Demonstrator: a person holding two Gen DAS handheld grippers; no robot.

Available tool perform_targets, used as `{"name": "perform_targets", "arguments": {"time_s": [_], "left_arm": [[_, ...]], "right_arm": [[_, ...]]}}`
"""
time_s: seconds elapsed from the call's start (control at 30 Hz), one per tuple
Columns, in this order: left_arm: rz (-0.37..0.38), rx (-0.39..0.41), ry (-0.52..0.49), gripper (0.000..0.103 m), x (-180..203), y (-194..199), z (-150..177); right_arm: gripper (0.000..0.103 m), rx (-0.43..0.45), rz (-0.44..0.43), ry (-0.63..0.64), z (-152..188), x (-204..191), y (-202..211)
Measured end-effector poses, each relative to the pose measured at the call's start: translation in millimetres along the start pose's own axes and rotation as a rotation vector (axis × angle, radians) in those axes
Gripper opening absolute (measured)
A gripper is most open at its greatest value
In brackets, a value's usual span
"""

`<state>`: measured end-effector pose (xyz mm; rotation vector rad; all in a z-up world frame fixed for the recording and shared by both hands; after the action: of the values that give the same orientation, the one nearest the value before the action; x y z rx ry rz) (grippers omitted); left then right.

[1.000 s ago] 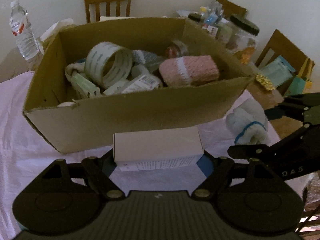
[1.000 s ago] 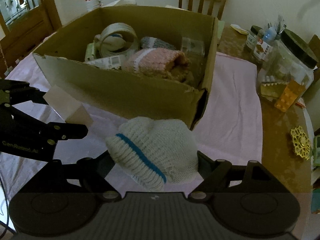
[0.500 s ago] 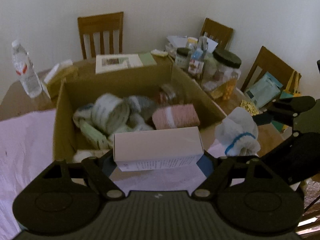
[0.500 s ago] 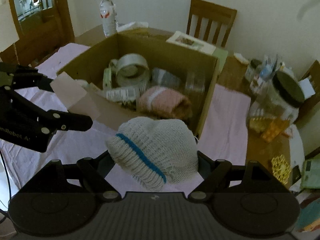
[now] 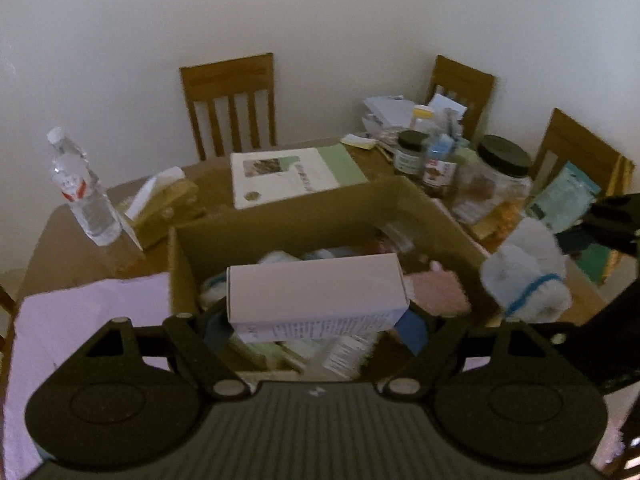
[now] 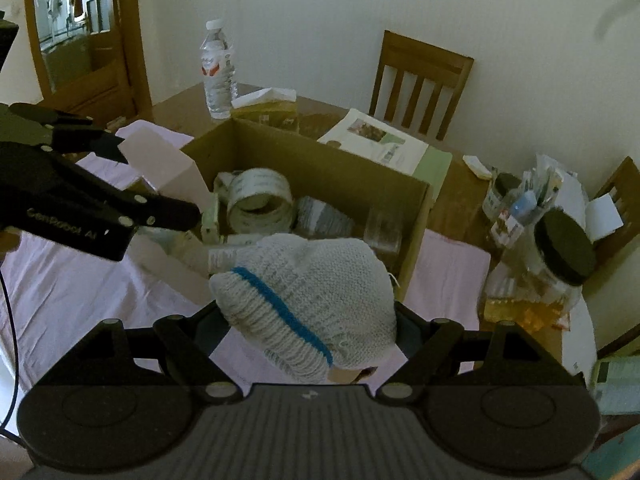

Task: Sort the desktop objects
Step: 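Carry the bootie and white box into the cardboard box and open both tools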

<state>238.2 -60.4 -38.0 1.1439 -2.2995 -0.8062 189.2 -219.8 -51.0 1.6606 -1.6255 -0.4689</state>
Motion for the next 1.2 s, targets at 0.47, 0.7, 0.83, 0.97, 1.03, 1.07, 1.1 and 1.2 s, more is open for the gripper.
{"name": "perform_targets", "arguments": {"time_s": [0.47,0.7,0.83,0.97,1.03,1.07,1.1,1.2], "left_arm": [[0.006,-0.051,-0.01,0.097,-16.4,-7.1,22.6],[-0.008,-0.057,0.005,0.098,-26.1,-2.5,32.3],[-0.064,-0.048,-0.002,0.098,-34.8,0.8,31.3],[-0.105,-0.041,-0.025,0.099,-37.2,4.5,32.5],[-0.117,-0.039,-0.037,0.1,-37.0,5.2,33.3],[-0.121,-0.038,-0.038,0.1,-36.7,5.2,33.6],[-0.121,-0.039,-0.036,0.1,-36.5,5.1,33.9],[-0.115,-0.039,-0.016,0.1,-35.5,4.2,34.3]], "right_arm": [[0.087,-0.014,0.008,0.017,-43.1,0.0,-32.5],[0.087,-0.021,0.006,0.037,-70.8,-2.5,-54.1],[0.087,-0.021,0.0,0.047,-89.4,-3.3,-68.0],[0.091,-0.013,0.012,0.041,-105.5,-2.3,-83.2],[0.098,-0.018,0.02,0.035,-109.8,-1.6,-89.2],[0.103,-0.015,0.03,0.033,-111.4,-1.6,-90.4],[0.103,-0.01,0.038,0.031,-111.7,-1.4,-90.2],[0.103,-0.025,0.055,0.036,-109.7,-1.5,-89.4]]}}
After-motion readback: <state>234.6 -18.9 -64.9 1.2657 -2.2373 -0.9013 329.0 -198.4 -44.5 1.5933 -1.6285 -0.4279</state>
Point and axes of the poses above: each gripper's, at about its wrist camera, not at the fingertips, and y roughly against the way its jaws point, x to its right, z to its underside, the point moved 5 cm from there along -y, roughly the way its jaws point, and after that the axes turned 14 degrees about z, right-handed, at the moved point
